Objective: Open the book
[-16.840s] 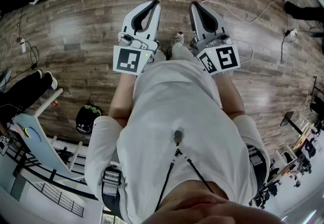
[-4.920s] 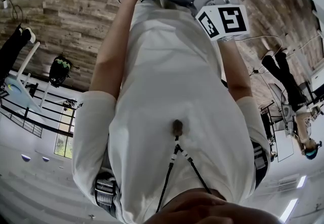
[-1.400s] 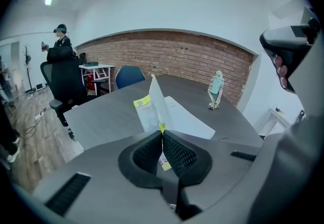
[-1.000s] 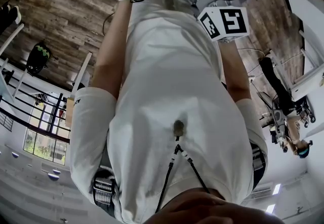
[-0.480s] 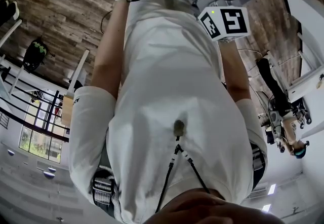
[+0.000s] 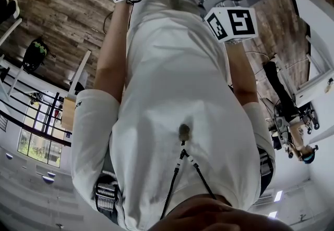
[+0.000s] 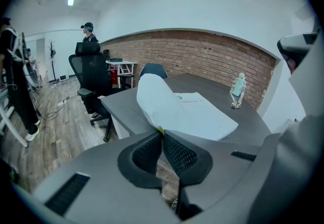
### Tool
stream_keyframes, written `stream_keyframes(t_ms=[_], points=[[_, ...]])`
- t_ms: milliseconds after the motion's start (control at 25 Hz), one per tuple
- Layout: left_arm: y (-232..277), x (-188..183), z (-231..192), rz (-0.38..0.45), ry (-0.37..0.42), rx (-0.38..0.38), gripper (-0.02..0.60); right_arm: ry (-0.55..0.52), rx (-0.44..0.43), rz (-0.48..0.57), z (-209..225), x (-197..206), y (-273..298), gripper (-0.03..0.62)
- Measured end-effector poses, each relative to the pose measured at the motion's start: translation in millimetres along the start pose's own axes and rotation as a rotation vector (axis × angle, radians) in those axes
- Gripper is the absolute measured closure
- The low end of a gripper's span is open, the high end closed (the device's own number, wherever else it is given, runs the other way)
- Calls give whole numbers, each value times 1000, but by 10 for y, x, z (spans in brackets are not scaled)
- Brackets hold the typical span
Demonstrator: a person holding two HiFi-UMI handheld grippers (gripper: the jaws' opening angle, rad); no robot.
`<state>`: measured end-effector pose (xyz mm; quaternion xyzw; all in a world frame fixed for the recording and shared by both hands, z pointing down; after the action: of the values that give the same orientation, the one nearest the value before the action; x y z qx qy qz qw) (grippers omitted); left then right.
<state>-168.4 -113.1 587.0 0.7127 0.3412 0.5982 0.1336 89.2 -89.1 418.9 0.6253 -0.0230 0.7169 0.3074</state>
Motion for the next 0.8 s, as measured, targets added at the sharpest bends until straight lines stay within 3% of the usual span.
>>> stream_keyframes(t_ms=[440,800], points=[[-14,125,-103,-17,-27,-29,557,1,-7,-12,-15,56,17,557],[63,227,-234,-10,-190,-37,552,-1,-5,-16,-14,31,59,557]])
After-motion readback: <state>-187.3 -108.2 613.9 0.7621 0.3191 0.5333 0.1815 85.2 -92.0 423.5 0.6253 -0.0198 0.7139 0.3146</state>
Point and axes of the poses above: the fingertips, and each gripper's own axes: y forward along the fingers, z to its right, x out of its underside, the point moved 9 cm from there along -y, backward along the fingers, and after that the axes turned 10 degrees about x, right-handed, at the moved point
